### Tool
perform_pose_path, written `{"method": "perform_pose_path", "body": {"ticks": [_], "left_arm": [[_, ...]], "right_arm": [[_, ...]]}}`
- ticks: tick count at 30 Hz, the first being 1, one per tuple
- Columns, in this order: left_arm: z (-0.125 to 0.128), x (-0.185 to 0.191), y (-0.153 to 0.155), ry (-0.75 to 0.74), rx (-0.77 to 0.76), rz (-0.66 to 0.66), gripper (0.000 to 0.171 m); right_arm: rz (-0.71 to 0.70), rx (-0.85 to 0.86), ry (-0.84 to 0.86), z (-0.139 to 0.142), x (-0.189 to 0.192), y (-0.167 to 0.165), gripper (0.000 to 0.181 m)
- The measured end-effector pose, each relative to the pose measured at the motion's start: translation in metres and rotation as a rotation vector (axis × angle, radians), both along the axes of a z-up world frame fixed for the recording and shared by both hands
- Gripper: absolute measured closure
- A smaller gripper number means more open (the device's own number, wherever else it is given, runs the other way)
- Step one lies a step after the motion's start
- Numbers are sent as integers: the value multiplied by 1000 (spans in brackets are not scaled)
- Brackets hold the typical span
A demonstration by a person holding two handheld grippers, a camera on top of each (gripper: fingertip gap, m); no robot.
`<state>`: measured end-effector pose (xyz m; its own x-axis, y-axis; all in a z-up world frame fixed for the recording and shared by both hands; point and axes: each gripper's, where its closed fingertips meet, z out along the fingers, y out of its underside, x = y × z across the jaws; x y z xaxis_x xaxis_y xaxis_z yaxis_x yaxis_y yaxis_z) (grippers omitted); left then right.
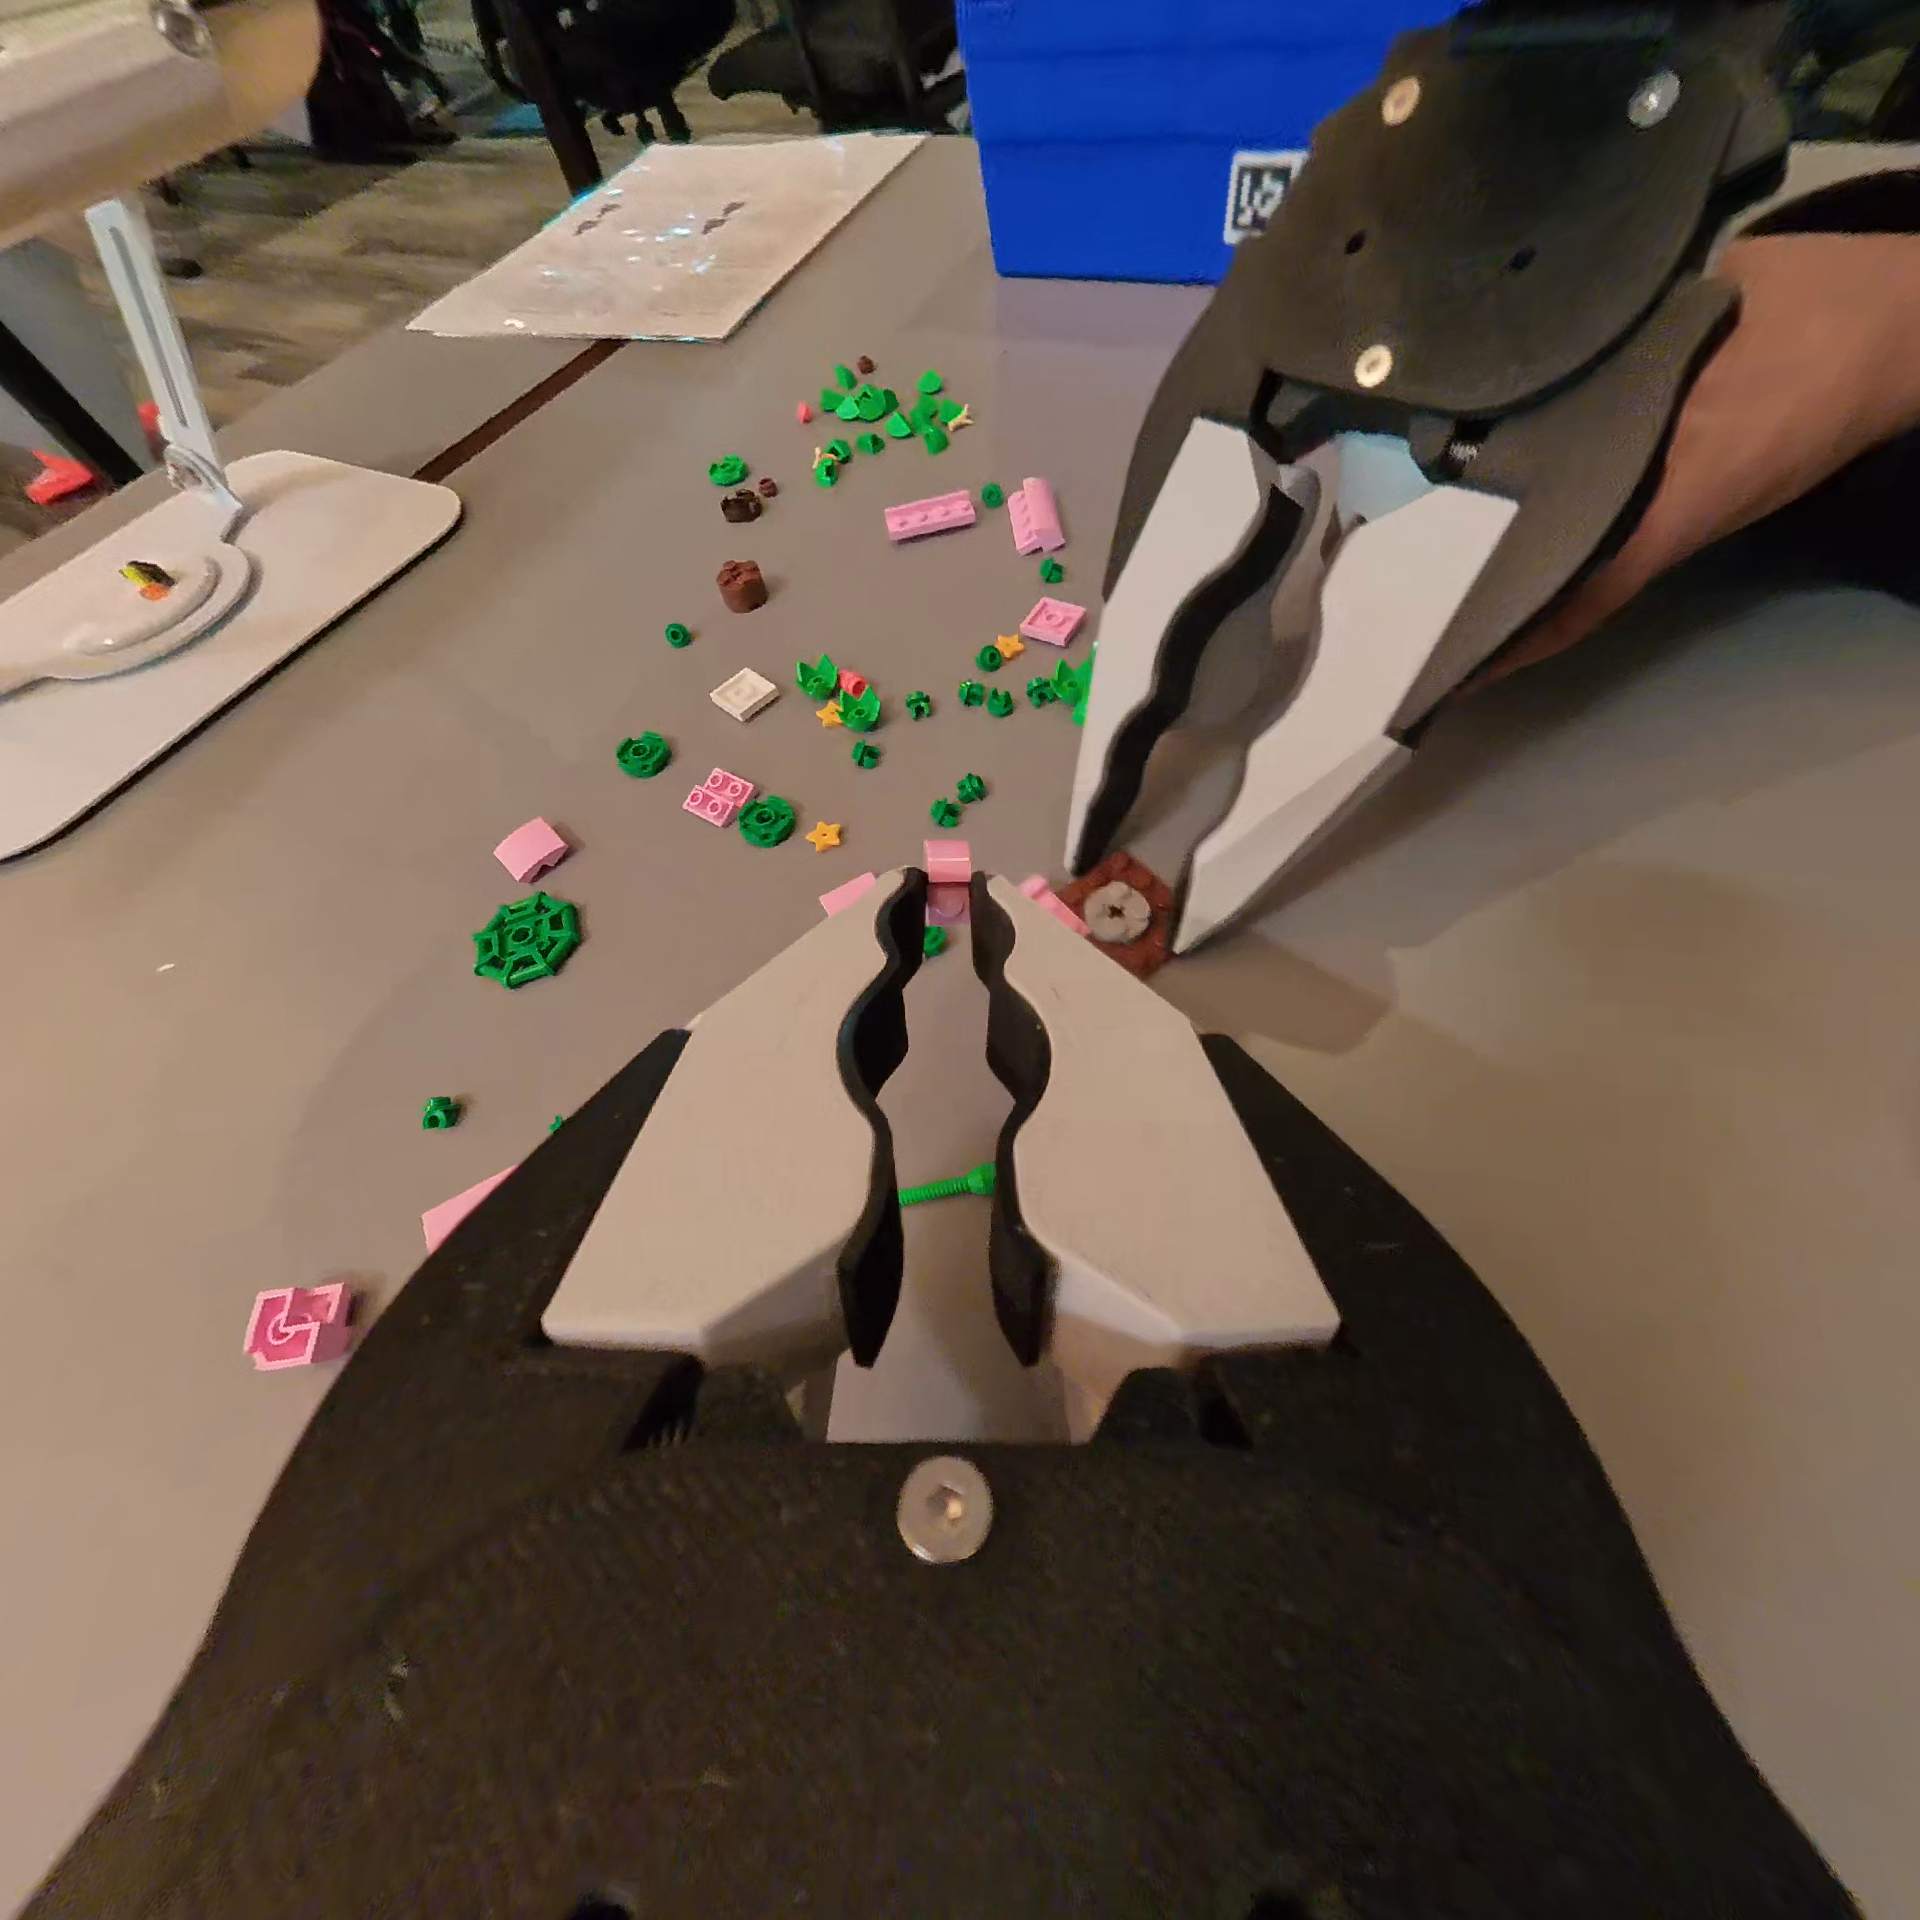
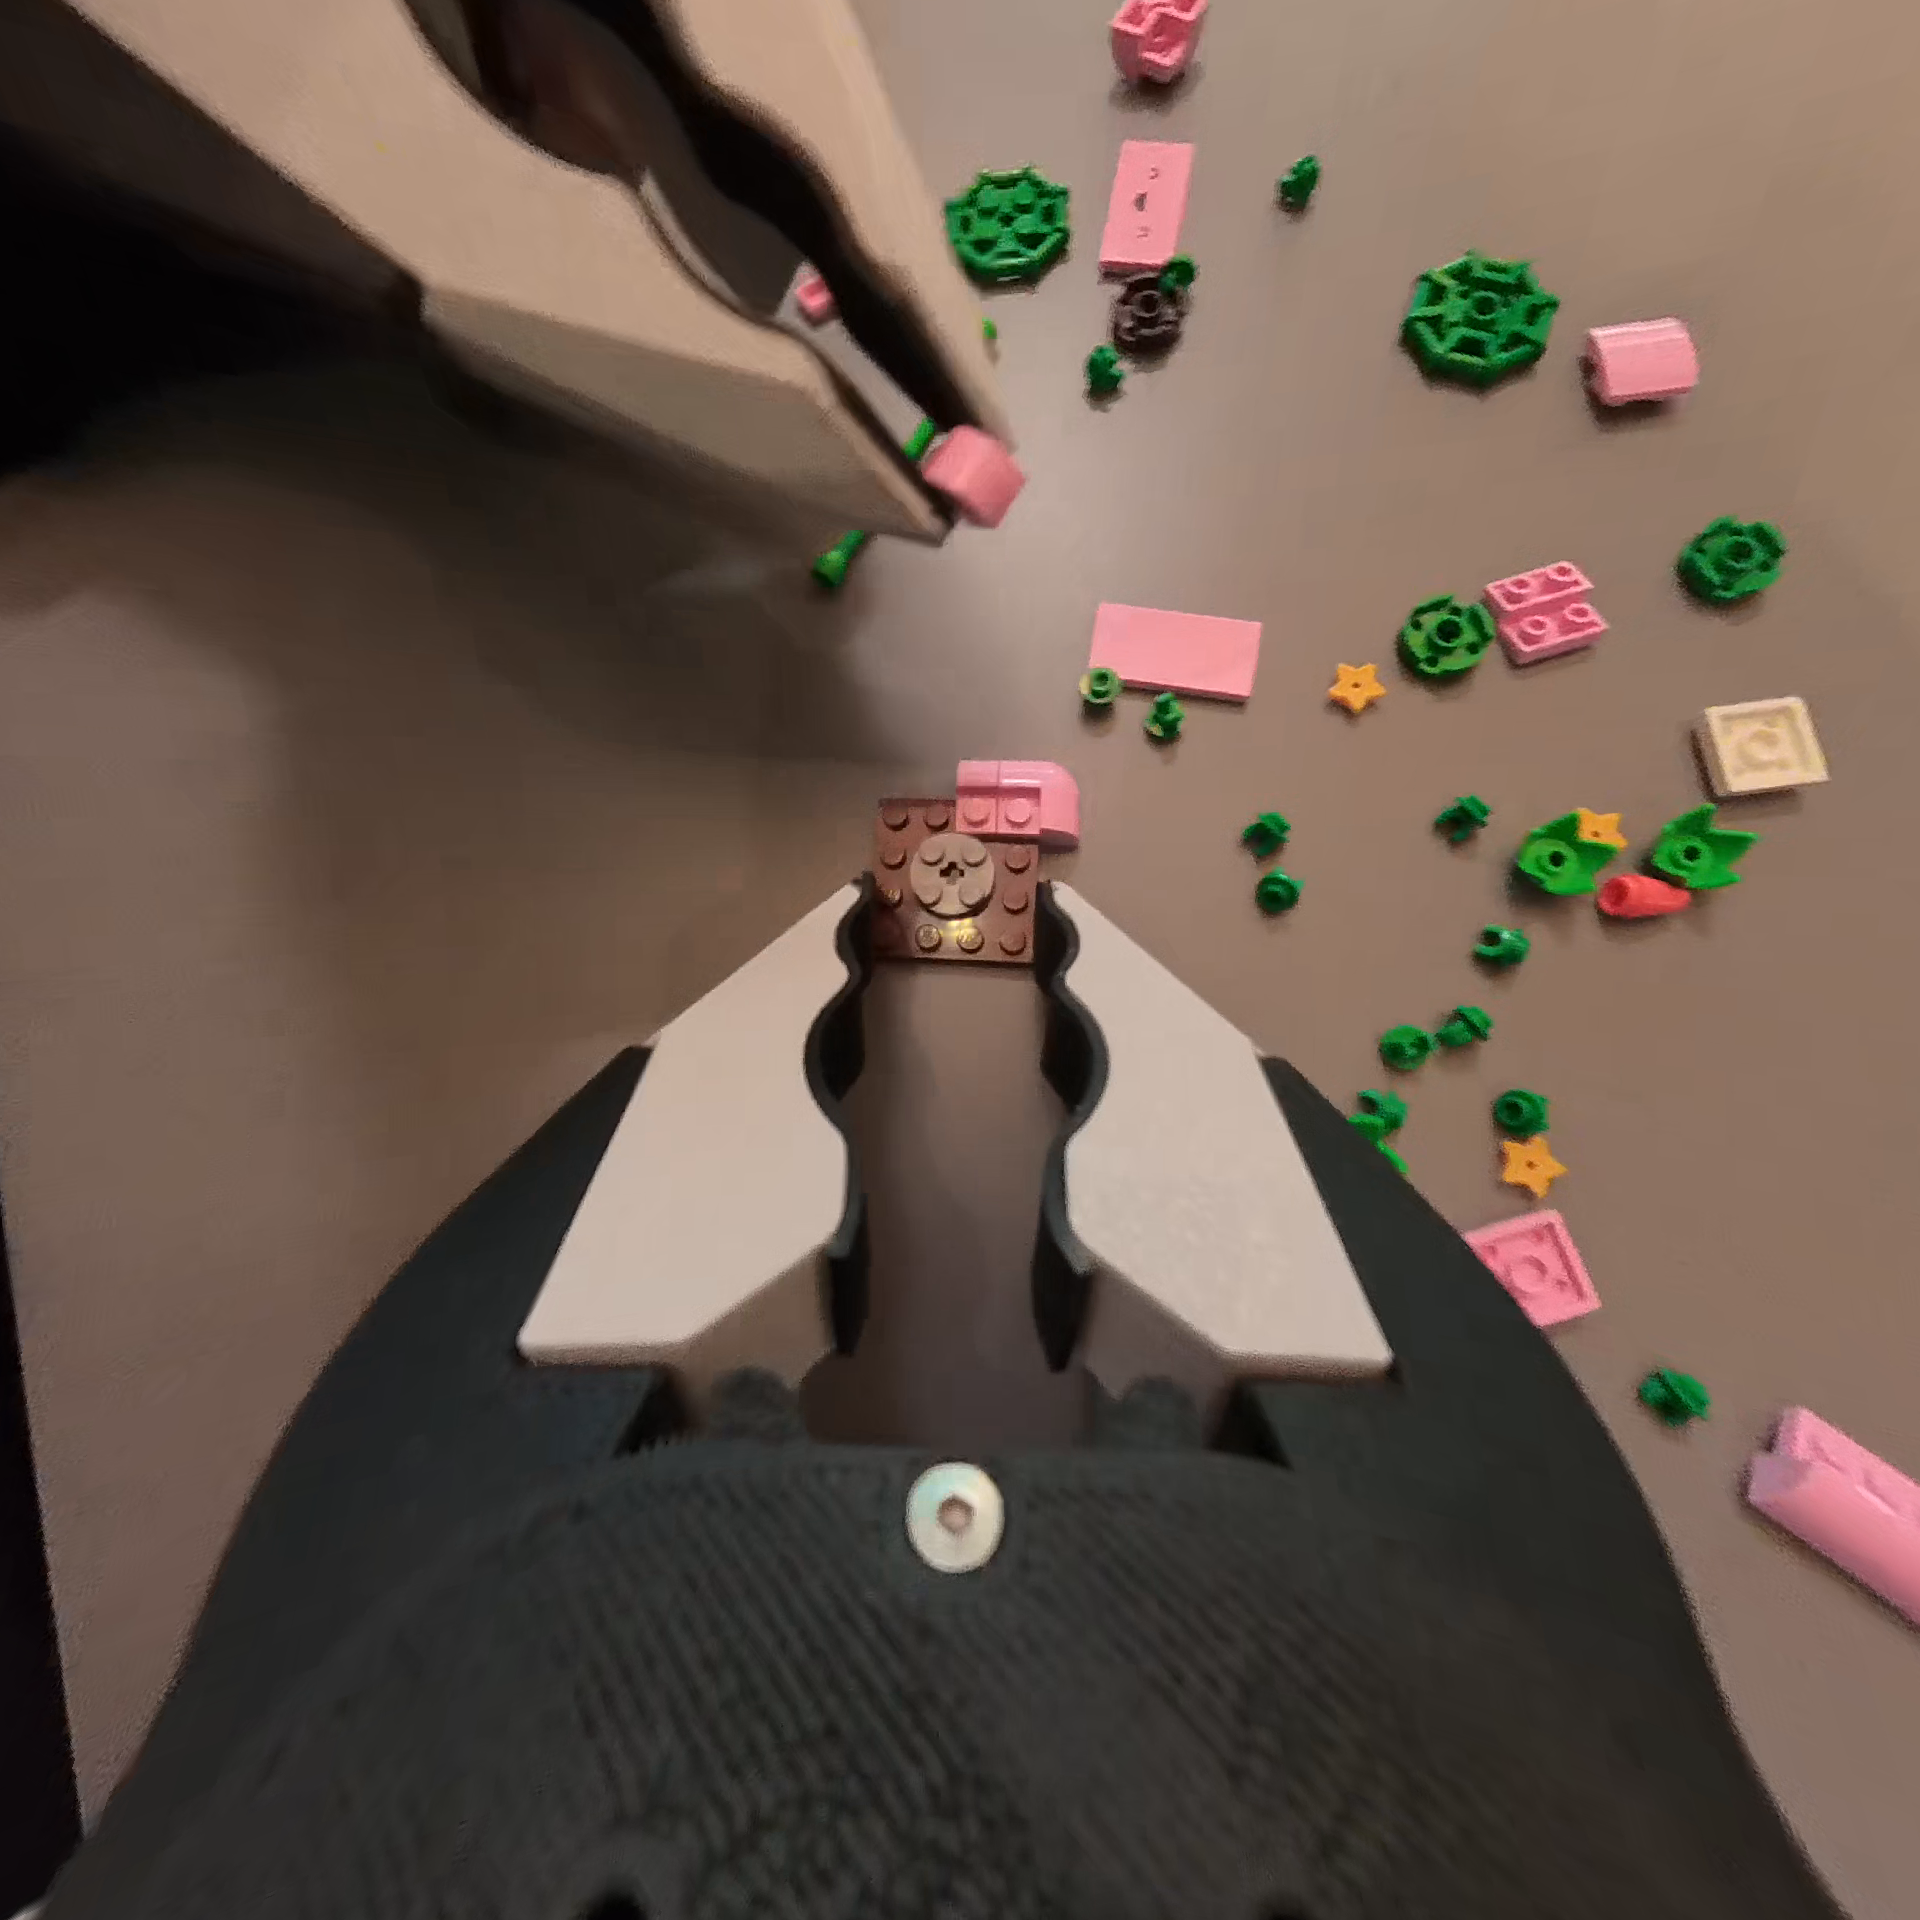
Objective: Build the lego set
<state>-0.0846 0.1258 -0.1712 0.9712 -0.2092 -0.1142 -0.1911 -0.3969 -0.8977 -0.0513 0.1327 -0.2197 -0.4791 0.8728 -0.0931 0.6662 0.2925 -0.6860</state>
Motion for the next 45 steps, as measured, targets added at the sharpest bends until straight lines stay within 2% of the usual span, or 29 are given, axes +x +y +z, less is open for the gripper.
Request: {"method": "perform_pose_path", "body": {"ticks": [7, 10, 13, 16, 18, 20, 23, 26, 34, 40, 45], "left_arm": [[13, 0, -1, -141, 38, -7, 167], [15, 1, -1, -170, 42, -13, 167], [17, 3, -1, -187, 51, -19, 167], [21, 7, 1, -258, 63, -14, 167], [26, 3, 4, -377, 79, 46, 167], [33, 0, 6, -579, 95, 77, 167], [48, 5, 4, -910, 118, -2, 167], [55, 7, 2, -1085, 125, -52, 167], [62, 26, 0, -1215, 92, -159, 167], [64, 33, -3, -1224, 73, -211, 168], [66, 32, -4, -1241, 84, -215, 168]], "right_arm": [[188, 30, -13, 0, 19, -21, 152], [187, 58, 5, 2, 18, -17, 146], [171, 36, 111, 18, 9, -19, 137], [121, 38, 310, 49, -5, -20, 136], [81, 105, 472, 70, -12, -17, 137], [82, 194, 586, 82, -13, -21, 138], [79, 347, 687, 88, -16, -26, 139], [45, 495, 758, 94, -19, -23, 142], [66, 733, 865, 104, -15, -18, 156], [43, 751, 924, 117, -9, -11, 176], [72, 730, 949, 119, -4, -12, 161]]}}
